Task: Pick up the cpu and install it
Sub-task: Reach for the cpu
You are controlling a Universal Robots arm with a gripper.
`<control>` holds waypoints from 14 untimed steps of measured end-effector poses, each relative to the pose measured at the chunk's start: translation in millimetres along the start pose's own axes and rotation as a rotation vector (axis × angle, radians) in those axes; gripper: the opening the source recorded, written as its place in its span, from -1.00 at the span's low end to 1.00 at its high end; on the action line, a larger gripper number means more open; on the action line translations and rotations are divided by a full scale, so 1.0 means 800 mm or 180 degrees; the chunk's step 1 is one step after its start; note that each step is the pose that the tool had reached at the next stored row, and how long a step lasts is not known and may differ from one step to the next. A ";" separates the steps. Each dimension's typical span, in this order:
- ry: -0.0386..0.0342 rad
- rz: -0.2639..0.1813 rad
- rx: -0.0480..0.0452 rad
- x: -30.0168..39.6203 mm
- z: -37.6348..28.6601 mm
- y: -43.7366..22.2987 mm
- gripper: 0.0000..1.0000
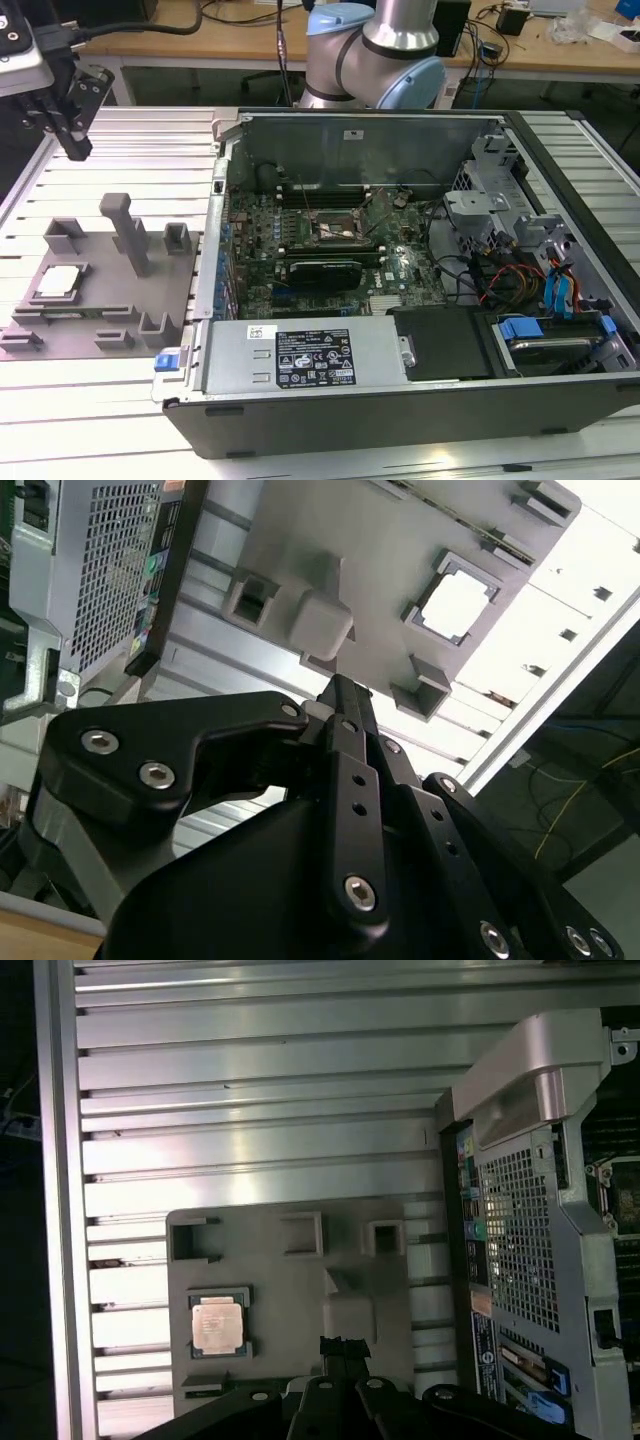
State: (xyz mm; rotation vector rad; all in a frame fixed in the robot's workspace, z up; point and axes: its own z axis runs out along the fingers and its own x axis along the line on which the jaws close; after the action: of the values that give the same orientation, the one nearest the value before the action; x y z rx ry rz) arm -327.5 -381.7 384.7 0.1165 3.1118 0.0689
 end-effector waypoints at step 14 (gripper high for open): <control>0.0000 0.0000 0.0000 0.0519 0.0210 -0.0038 -0.79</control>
State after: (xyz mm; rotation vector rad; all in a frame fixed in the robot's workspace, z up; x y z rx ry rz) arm -368.6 -380.9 366.7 0.1166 3.1117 0.0691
